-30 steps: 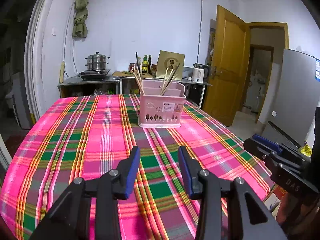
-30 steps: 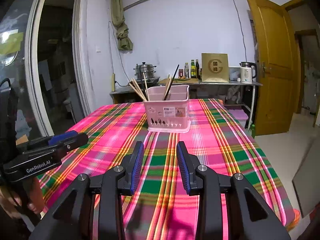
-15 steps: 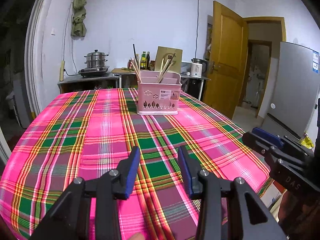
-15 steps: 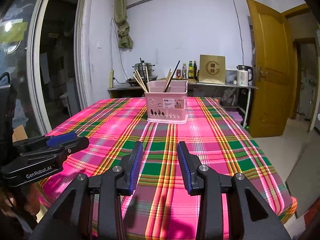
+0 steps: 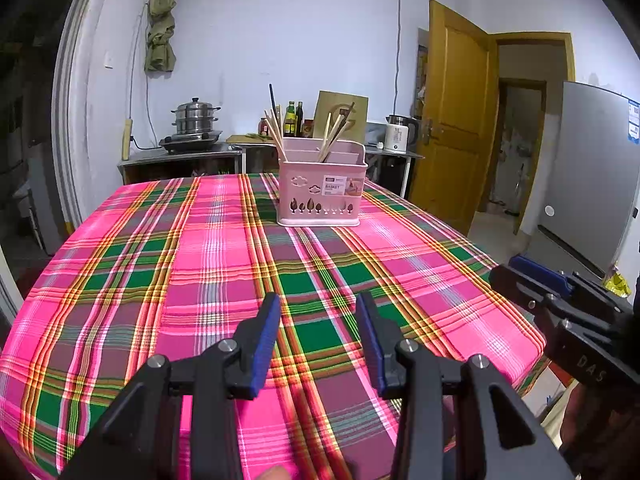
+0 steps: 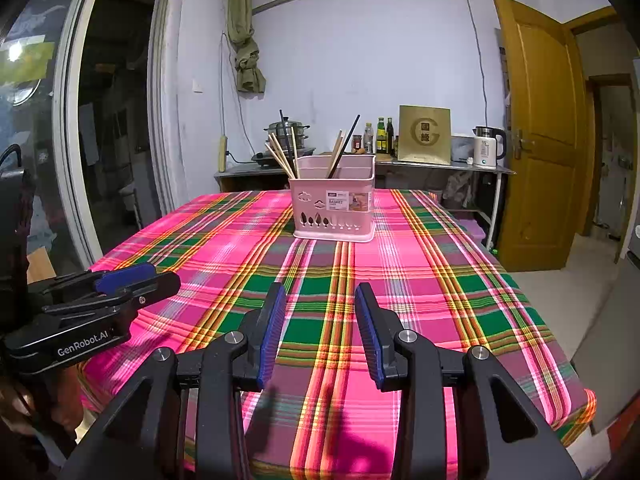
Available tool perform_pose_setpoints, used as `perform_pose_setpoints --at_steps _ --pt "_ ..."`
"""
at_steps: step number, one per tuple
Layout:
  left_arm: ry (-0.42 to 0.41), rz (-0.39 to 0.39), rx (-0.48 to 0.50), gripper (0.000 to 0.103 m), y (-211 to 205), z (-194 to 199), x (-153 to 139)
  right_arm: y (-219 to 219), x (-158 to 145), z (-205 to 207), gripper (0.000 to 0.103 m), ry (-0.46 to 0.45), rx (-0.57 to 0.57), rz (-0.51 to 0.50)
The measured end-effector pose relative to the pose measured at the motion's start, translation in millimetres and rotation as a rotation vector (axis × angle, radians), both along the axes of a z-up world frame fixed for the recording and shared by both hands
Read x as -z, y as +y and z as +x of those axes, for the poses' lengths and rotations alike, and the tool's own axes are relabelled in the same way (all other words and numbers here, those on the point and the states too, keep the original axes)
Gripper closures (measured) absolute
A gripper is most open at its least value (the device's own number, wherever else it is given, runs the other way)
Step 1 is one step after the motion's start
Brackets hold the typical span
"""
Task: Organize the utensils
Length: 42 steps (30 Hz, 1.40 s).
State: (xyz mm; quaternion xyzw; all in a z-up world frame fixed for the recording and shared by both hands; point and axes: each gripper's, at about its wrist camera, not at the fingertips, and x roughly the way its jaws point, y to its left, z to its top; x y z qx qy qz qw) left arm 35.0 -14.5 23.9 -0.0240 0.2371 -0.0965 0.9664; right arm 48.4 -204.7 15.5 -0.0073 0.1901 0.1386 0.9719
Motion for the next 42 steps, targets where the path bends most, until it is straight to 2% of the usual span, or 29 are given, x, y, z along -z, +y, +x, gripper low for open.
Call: perform_pose_setpoints --at_steps 42 --pt "-0.007 0.005 0.003 0.062 -2.8 -5.4 -4.2 -2.4 -1.1 0.6 0.066 0.003 0.006 0.0"
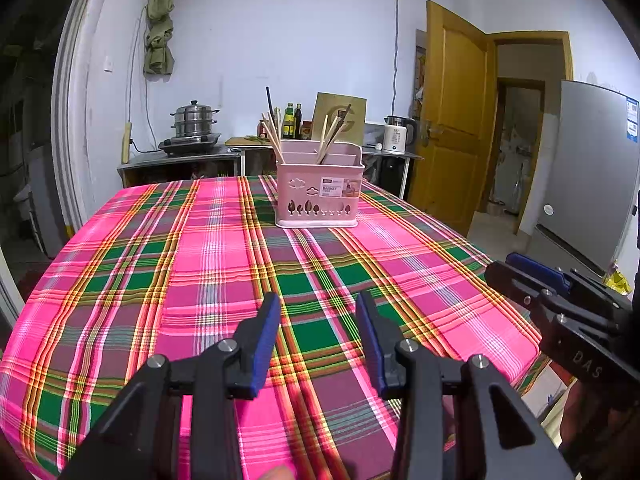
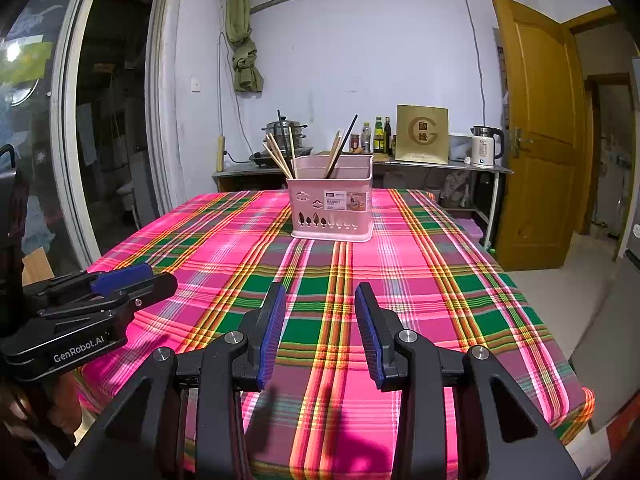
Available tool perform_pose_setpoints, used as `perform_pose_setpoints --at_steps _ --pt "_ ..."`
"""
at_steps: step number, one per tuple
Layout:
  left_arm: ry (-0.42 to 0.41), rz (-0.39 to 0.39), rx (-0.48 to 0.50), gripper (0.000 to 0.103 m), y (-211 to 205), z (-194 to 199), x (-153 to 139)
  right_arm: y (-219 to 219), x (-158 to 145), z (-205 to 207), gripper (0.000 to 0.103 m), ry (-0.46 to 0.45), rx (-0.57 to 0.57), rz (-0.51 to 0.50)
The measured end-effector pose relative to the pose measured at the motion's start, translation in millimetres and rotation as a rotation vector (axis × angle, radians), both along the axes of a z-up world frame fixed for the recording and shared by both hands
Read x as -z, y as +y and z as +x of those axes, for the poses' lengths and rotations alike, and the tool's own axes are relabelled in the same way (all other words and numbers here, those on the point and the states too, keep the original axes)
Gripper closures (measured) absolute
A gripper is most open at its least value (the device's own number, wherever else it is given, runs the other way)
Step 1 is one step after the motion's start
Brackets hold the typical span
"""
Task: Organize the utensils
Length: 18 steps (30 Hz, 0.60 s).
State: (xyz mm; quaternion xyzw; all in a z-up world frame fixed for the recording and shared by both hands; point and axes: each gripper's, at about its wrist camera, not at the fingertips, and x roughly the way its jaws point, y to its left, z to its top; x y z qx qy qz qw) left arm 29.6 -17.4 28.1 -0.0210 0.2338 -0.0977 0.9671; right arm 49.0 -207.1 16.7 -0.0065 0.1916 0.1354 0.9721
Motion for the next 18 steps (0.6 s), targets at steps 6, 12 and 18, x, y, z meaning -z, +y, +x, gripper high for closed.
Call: perform_pose_setpoints --at_steps 6,12,18 --pt "0.002 -0.001 0.004 0.062 -0.8 -0.4 0.2 0.0 0.0 -0.1 0.066 -0.001 0.0 -0.001" --pt "0.003 -0.002 0.006 0.062 -1.4 0.0 0.3 -0.2 0.1 -0.1 0.066 -0.001 0.0 -0.001" --pt "0.004 -0.001 0.006 0.062 -2.2 0.2 1.6 -0.3 -0.3 0.1 0.066 0.0 0.0 -0.001"
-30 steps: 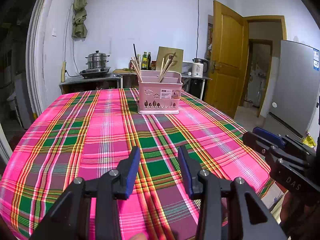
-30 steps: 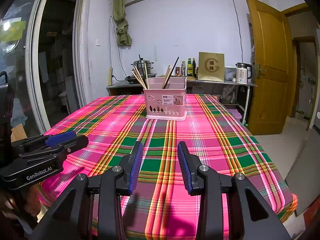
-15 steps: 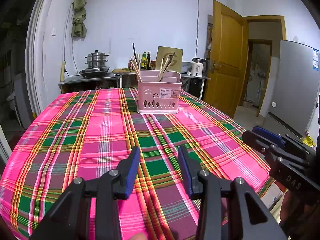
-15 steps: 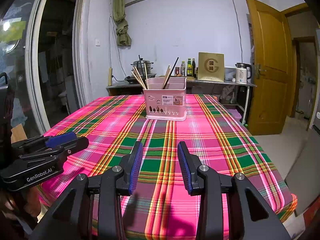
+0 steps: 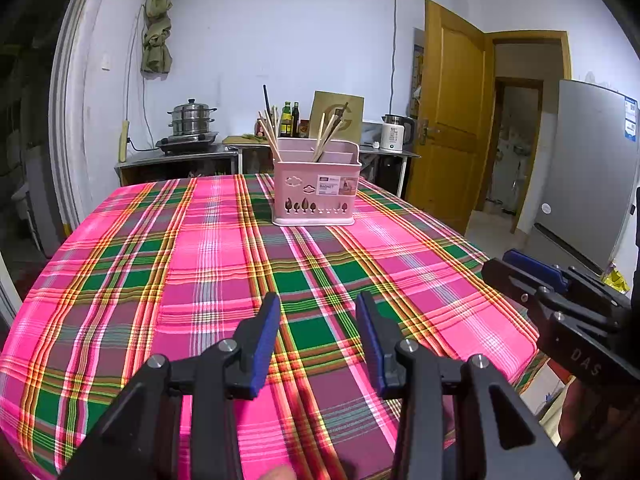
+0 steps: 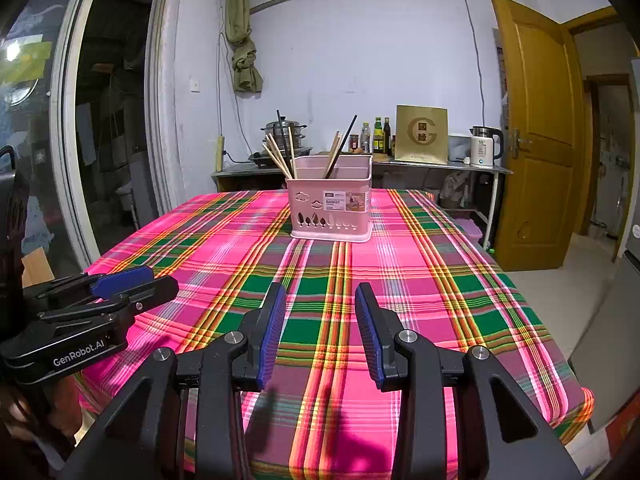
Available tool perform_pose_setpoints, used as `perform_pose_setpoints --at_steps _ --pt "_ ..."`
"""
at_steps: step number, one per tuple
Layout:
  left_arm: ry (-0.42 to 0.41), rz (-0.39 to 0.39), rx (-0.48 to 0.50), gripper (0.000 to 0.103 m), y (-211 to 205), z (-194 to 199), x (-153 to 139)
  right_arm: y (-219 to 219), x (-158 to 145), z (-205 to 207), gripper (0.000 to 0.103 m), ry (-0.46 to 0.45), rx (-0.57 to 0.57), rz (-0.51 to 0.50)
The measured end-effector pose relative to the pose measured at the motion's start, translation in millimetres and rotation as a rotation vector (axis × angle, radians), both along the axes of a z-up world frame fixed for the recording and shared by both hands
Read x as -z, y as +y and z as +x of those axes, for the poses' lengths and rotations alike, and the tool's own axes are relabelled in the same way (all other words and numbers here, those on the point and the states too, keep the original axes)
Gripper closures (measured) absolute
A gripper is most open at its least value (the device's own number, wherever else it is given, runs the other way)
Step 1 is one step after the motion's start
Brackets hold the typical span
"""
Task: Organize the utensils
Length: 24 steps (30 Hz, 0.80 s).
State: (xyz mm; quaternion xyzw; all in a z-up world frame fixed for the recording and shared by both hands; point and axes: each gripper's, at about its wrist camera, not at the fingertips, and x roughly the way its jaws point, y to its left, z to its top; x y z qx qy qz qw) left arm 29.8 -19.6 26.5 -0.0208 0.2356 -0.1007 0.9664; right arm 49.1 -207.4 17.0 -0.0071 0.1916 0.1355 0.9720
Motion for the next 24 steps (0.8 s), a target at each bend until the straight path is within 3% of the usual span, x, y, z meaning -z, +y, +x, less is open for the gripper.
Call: perform_pose_setpoints --at_steps 24 --pt "0.001 0.027 -0.033 0.062 -0.7 -1.0 4.7 -0.4 0.1 0.3 0.066 -0.002 0.002 -0.002"
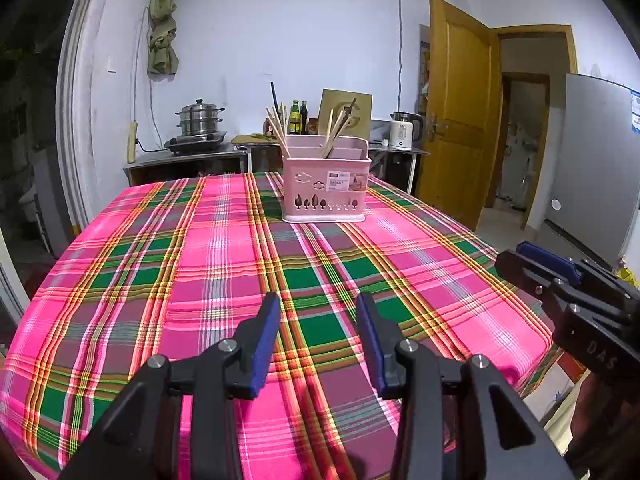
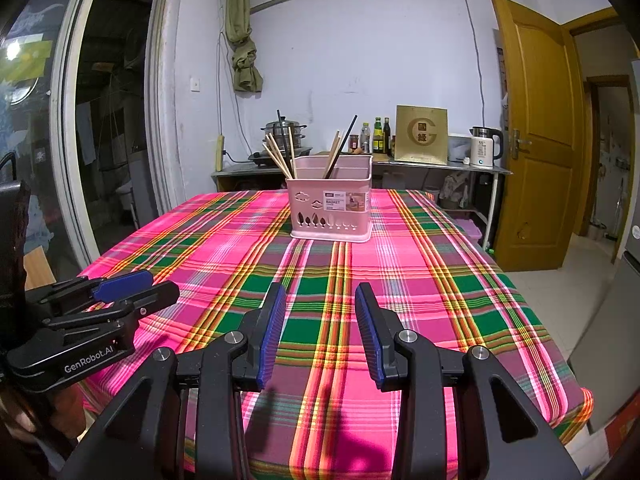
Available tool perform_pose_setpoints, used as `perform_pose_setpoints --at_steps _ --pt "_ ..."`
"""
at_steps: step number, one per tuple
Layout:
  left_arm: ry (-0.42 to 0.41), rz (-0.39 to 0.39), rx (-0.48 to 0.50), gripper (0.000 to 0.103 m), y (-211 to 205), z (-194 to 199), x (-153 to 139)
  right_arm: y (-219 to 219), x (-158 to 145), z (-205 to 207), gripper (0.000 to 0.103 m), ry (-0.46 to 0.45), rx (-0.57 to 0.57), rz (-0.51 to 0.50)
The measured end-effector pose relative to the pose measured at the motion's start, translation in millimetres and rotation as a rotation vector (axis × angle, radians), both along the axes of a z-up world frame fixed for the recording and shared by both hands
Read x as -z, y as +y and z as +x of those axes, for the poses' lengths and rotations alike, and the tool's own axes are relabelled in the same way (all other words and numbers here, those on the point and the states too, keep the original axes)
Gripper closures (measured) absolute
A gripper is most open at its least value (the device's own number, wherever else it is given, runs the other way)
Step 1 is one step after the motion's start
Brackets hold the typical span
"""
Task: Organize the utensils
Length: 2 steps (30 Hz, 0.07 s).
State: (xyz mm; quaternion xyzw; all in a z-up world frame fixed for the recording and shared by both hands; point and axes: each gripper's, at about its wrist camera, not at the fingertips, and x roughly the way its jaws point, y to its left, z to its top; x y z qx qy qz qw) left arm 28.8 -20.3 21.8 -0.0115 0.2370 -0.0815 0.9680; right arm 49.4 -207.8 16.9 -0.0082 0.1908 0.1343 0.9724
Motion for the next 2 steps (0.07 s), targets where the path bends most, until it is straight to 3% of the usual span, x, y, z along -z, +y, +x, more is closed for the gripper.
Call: perform_pose_setpoints --at_steps 2 --pt "0.003 0.001 -0.003 0.062 -0.4 0.7 0.0 -0.4 -0.1 0.5 0.066 0.003 0.0 0.002"
